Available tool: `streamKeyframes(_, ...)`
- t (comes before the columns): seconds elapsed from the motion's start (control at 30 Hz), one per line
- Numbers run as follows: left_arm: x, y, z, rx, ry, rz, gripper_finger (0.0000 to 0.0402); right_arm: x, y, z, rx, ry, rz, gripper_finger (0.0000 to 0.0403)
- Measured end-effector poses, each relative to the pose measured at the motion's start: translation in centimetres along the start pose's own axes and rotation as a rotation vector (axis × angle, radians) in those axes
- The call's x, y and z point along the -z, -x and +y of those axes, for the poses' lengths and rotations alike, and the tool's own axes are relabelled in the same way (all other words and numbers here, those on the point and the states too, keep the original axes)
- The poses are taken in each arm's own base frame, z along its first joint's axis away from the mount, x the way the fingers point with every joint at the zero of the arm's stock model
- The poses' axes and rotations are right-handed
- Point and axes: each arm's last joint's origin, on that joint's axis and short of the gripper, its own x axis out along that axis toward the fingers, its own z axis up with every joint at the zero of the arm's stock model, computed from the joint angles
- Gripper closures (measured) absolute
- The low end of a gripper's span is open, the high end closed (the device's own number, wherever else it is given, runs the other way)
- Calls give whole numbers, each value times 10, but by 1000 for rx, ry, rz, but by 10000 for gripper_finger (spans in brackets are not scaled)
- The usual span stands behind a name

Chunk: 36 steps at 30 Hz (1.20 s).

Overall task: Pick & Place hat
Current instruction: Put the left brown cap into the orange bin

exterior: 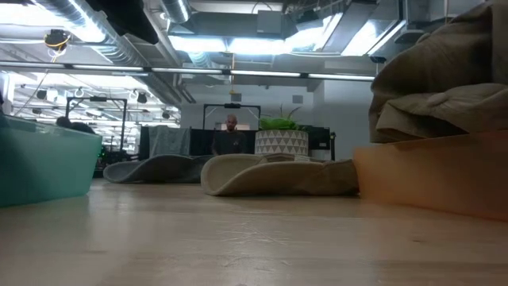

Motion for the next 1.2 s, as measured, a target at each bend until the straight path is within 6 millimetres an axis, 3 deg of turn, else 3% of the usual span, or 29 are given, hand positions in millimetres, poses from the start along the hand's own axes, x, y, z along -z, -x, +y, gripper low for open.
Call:
streamKeyframes(0.63,0,0,0,1,2,-3,343,-15,-3,-8,91,-27,-100,241)
streamKeyframes(0.77,0,0,0,1,1,-3,343,-15,-3,-8,90,-52,-100,277)
streamKeyframes(0.97,0,0,0,1,1,-3,343,-15,-3,-8,86,-64,-98,389)
streamKeyframes(1.2,0,0,0,1,1,-3,343,-14,14,-1,24,-58,-40,399)
